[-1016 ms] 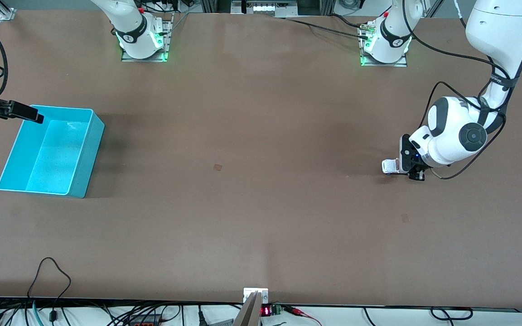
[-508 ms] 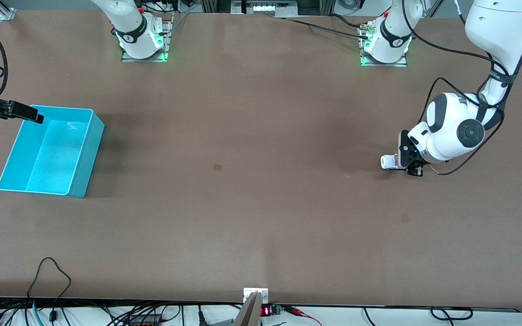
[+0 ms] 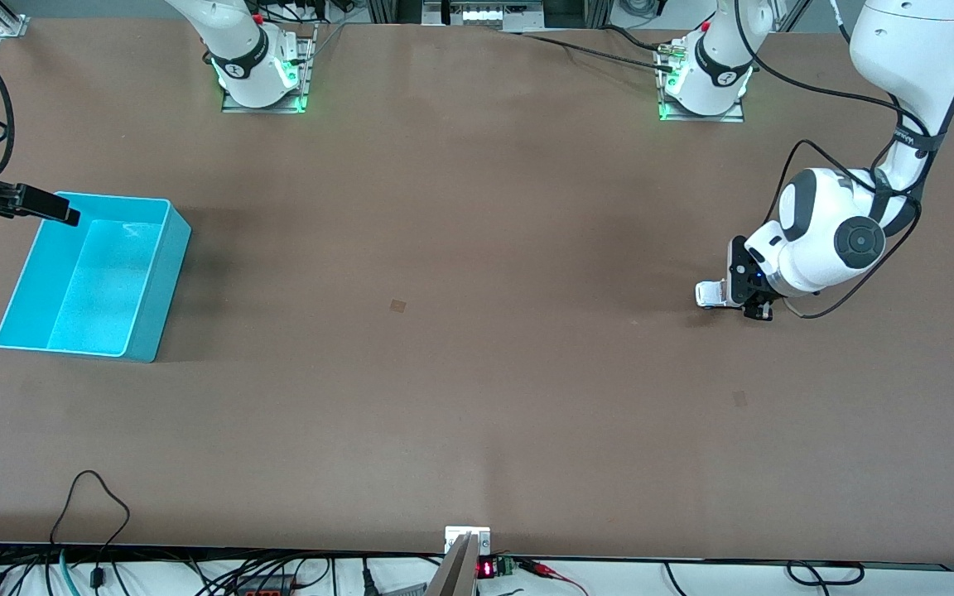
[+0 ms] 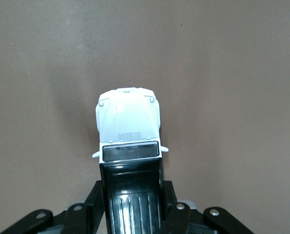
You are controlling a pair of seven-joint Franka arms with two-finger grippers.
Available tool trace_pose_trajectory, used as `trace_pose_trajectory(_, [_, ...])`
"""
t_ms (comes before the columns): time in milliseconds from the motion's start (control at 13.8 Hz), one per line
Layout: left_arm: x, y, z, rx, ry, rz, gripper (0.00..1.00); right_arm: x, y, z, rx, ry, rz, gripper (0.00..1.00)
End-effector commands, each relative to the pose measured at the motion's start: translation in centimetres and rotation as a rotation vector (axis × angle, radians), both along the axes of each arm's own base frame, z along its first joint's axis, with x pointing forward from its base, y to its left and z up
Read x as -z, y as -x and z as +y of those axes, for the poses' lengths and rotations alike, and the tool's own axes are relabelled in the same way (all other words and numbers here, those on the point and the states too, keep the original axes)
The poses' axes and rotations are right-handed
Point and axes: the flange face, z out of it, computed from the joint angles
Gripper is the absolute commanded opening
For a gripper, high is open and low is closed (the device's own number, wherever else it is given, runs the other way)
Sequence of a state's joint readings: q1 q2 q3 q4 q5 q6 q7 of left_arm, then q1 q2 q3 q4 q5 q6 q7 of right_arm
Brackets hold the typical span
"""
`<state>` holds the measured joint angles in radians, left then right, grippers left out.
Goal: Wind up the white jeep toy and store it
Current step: 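Press the jeep down and drag it backward with the left gripper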
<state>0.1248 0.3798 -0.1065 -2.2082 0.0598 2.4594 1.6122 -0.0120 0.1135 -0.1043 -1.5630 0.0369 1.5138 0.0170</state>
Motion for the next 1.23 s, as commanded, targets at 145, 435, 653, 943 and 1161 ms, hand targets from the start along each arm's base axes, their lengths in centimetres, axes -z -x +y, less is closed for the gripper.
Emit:
trace_pose_trajectory(145, [0.7,1.3,0.0,-0.007,0.004,0.034,0.29,-0.2,0.1,0.0,0.012,-0.006,0.006,1.00])
trace_pose_trajectory(435, [1.3,1.4,0.2,-0.008,0.006,0.044,0.26,-0.1,0.1,0.1,0.011,-0.006,0.007,1.00])
trace_pose_trajectory(653, [1.5,1.4,1.4,-0.028,0.007,0.047,0.26,0.0,0.3,-0.4,0.016,-0.004,0.021,1.00])
trace_pose_trajectory(943, [2.7,1.7,3.4,-0.067,0.012,0.067,0.26,-0.2,0.4,-1.3,0.029,0.007,0.018,1.00])
trace_pose_trajectory(1161, [3.7,1.6,5.1,-0.090,0.014,0.077,0.26,-0.4,0.4,-1.6,0.026,0.046,0.015,1.00])
